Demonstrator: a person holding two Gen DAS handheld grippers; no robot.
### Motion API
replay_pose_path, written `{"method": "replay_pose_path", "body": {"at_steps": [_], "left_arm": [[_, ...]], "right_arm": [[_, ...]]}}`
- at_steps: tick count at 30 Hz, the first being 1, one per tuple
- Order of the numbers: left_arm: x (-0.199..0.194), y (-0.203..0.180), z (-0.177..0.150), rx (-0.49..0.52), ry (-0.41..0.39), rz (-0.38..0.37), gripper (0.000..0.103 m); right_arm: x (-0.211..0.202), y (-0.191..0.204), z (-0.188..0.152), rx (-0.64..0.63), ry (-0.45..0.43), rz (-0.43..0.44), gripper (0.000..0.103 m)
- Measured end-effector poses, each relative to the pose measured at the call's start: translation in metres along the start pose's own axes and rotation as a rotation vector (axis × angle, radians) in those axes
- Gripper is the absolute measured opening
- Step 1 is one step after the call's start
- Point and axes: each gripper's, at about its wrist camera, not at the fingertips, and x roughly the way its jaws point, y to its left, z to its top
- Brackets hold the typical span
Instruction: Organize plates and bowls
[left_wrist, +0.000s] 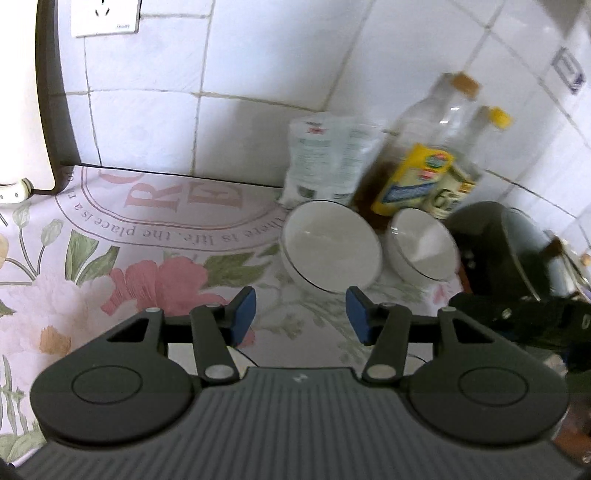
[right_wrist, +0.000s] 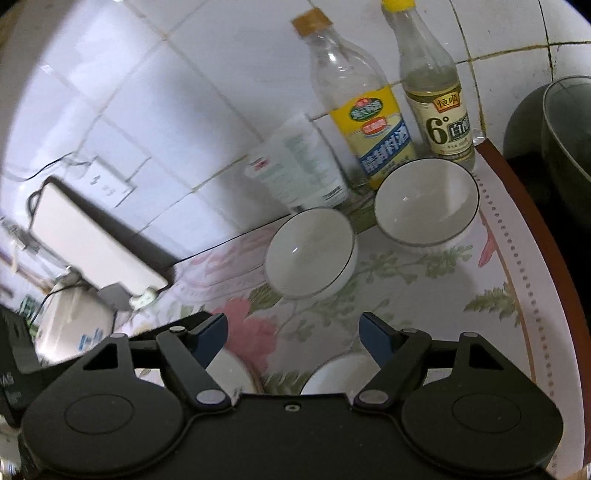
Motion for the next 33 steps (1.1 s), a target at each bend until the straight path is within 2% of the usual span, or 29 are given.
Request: {"method": "replay_pose_path", "body": {"at_steps": [3,7,13,16,19,23,24,29,33], "left_arm": [[0.024,0.000,0.006,0.001,0.020,0.026,0.052],[0.050,-0.008,0.011,0.041,0.020,0.055,0.052],[0.083,-0.013,0.016,0.070,0.044,0.108,0.049],[0.095,-0.010,0.019,0.049,0.069,0.104,0.045],[0.108,-0.004,0.022,0.014,0.114,0.098,0.030],[0.114,0.002,0.021,-0.052,0.138,0.063,0.015],[0.114,0.002,0.021,-0.051,0.137,0.059,0.014],[0.115,0.000,0.020,-0.056,0.136,0.072,0.013],[0.115,-0.002,0.019,-0.071,0.148,0.074,0.012]], "right_arm": [[0.022,-0.006,0.014,0.027,0.016,-0.032,0.082],[0.053,-0.007,0.026,0.025,0.026,-0.133,0.082],[0.092,-0.008,0.036,0.009,0.077,-0.185,0.075],[0.104,-0.013,0.041,0.038,0.087,-0.188,0.070],[0.114,-0.017,0.043,0.060,0.090,-0.177,0.063],[0.126,-0.020,0.042,0.081,0.107,-0.166,0.043],[0.128,-0.021,0.041,0.087,0.105,-0.162,0.036],[0.136,-0.023,0.037,0.106,0.086,-0.175,0.028],[0.144,-0.021,0.035,0.088,0.098,-0.220,0.018]]}}
